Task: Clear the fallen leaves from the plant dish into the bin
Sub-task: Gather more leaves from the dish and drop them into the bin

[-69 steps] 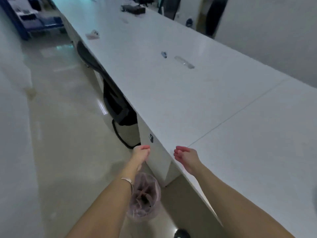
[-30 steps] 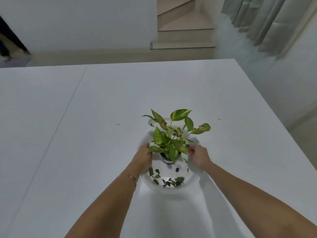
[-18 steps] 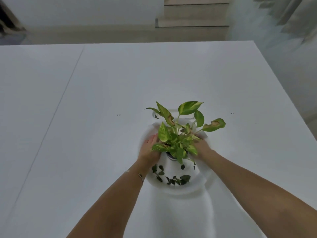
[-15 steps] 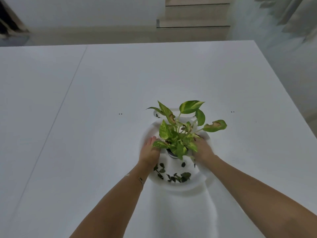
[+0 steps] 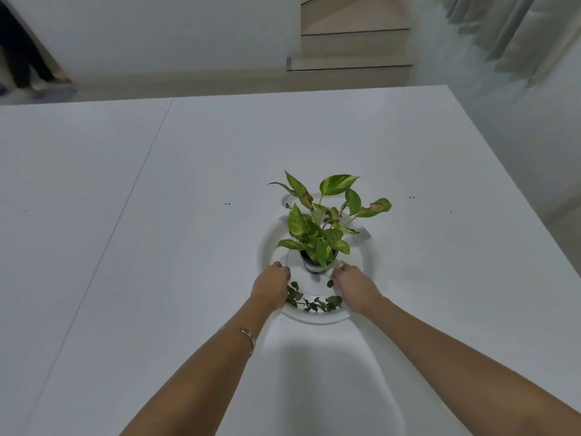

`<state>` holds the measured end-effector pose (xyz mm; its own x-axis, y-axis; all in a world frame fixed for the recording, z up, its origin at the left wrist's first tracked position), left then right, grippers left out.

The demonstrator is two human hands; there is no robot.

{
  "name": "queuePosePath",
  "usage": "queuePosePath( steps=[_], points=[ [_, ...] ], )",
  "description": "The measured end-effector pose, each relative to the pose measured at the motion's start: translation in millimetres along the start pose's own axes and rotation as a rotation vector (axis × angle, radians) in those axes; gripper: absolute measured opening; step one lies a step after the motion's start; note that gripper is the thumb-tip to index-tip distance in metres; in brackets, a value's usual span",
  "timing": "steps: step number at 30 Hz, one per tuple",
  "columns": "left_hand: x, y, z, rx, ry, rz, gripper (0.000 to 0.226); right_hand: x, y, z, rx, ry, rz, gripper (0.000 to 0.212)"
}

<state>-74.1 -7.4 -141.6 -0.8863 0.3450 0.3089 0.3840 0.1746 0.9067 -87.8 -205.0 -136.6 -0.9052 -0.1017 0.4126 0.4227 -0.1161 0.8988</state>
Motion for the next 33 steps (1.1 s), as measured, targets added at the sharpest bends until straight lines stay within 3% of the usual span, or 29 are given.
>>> queuePosePath(
  steps=[5, 9, 12, 14, 16, 21, 23, 28, 33],
  points=[
    [8.7, -5.4, 0.0, -0.04, 0.038, 0.091, 0.047, 5.9, -15.7, 6.8, 0.092, 0.161, 0.071, 0.043],
    [5.9, -9.3, -8.4, -0.166, 0.034, 0.164, 0.066, 10.0, -11.5, 2.0, 0.08, 0.03, 0.007, 0.028],
    [2.1, -12.4, -19.6, -0.248, 0.065, 0.182, 0.074, 12.7, -12.6, 4.5, 0.066, -0.142, 0.023, 0.05],
    [-1.0, -13.9, -24.6, -0.246, 0.078, 0.189, 0.068, 13.2, -16.5, 13.0, 0.045, -0.209, 0.045, 0.066],
    [-2.7, -18.0, -27.8, -0.169, 0.061, 0.201, 0.054, 12.5, -21.8, 22.9, -0.037, -0.251, 0.059, 0.067],
    [-0.6, -20.8, -30.8, -0.023, 0.002, 0.137, 0.018, 11.6, -28.5, 40.5, -0.221, -0.248, 0.044, 0.023],
    [6.9, -17.9, -36.1, -0.046, -0.039, 0.104, 0.017, 20.3, -24.2, 42.0, -0.245, -0.202, 0.039, 0.012],
    [19.1, -7.6, -38.8, -0.053, -0.063, 0.074, 0.02, 30.7, -8.0, 37.7, -0.275, -0.123, 0.036, 0.019],
    [11.0, 0.4, -25.3, 0.415, 0.07, -0.032, 0.013, 19.8, 3.5, 12.9, -0.689, -0.329, -0.043, 0.02]
  ],
)
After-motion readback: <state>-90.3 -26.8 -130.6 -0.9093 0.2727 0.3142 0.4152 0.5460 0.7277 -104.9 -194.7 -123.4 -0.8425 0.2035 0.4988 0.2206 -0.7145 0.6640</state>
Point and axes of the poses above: each hand's wrist, its own x-axis away from the middle knuckle, its own y-axis out of the back of the hand, z = x × y, the point moved 2 cm from there along -x, towards the middle knuckle, and after that the axes turned 9 degrees about -y, right-handed, at the moved point
